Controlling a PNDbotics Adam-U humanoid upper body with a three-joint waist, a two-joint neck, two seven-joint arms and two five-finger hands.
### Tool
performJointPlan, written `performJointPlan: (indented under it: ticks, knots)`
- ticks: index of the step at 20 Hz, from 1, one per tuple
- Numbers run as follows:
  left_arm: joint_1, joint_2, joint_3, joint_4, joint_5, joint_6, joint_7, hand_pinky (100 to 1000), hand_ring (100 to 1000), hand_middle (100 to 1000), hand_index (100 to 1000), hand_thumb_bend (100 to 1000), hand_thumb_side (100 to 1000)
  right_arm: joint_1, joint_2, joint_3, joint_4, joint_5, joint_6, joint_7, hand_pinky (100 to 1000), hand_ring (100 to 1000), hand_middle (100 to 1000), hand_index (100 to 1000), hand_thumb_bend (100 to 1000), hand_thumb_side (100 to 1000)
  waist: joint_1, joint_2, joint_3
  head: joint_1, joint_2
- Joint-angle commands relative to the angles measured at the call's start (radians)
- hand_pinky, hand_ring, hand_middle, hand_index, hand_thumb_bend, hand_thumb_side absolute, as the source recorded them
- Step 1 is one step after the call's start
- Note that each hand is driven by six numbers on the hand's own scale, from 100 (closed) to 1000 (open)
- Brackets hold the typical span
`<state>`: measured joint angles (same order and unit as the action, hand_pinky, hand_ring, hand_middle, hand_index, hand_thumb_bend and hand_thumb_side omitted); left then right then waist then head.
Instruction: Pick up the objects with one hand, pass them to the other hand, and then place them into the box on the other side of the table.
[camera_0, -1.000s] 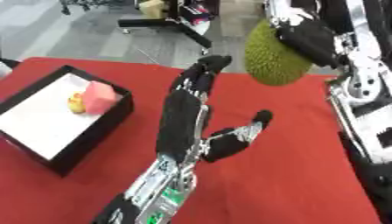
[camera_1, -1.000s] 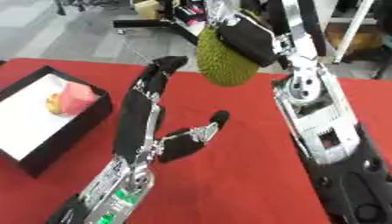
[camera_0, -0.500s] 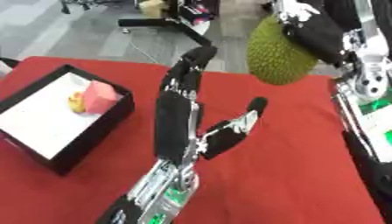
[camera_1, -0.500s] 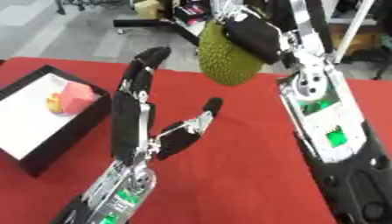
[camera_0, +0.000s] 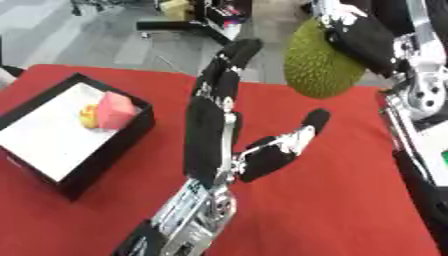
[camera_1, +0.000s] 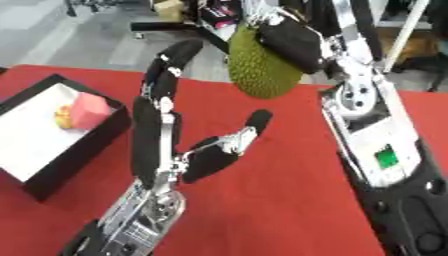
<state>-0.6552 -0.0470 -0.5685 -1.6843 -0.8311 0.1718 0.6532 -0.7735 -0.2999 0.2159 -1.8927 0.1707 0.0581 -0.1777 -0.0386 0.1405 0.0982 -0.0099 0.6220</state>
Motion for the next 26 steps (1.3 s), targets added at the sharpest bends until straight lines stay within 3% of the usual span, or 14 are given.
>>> performJointPlan:
  ticks: [1, 18, 26]
  knots:
    - [-0.029, -0.024, -0.01, -0.021, 0.01, -0.002, -0.026, 807, 758, 769, 859, 647, 406, -0.012, -0.019, -0.007, -0.022, -0.007, -0.003, 0.006, 755, 168, 100, 100, 100, 324, 0.001, -0.018, -0.003, 0.003, -0.007]
    - [-0.084, -0.083, -0.012, 0.042, -0.007, 0.027, -0.062, 800, 755, 768, 851, 577, 422, -0.006, -0.008, 0.003, -0.036, -0.024, -0.001, 0.026, 759, 160, 100, 100, 100, 321, -0.003, -0.012, -0.024, 0.01, -0.01]
    - [-0.101, -0.084, 0.006, 0.058, -0.017, 0.045, -0.048, 794, 748, 756, 838, 489, 412, -0.005, -0.008, 0.007, -0.035, -0.032, -0.011, 0.038, 760, 163, 100, 100, 100, 317, -0.003, -0.011, -0.028, 0.006, -0.012]
